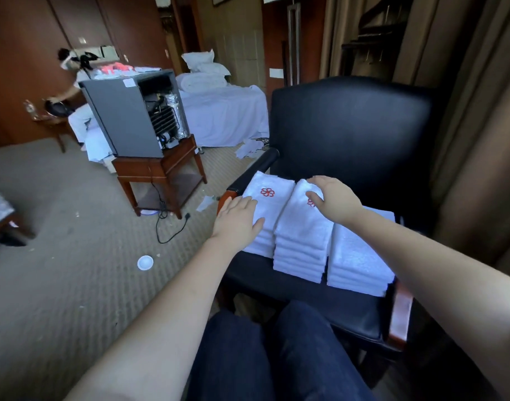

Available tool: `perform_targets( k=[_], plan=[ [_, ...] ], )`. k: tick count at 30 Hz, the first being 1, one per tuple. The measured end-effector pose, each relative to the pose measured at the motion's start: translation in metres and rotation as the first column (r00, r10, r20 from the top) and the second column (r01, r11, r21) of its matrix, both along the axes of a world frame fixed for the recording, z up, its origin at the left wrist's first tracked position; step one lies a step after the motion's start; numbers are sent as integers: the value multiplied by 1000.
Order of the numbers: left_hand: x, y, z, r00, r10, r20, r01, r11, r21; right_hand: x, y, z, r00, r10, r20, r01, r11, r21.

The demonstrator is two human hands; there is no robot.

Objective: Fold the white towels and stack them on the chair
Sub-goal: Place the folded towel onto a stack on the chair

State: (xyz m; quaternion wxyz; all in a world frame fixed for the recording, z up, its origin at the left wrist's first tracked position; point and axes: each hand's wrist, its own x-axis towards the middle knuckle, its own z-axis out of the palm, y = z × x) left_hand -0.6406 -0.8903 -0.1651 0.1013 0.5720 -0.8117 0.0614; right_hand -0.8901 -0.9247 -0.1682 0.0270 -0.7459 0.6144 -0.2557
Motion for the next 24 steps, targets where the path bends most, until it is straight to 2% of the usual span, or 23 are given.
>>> perform_targets(
  k=[10, 16, 24],
  plan=[
    [45, 33, 29, 994, 110, -25, -112, 991, -72, 46, 19, 38, 990, 142, -4, -142, 987, -80],
    [87, 57, 47, 974, 227, -19, -228, 969, -99, 106, 15, 55, 967, 253, -33, -254, 964, -71],
    [171, 107, 63, 897, 441, -9, -439, 890, -121, 220, 34, 69, 866, 498, -39, -499, 858, -119]
  ],
)
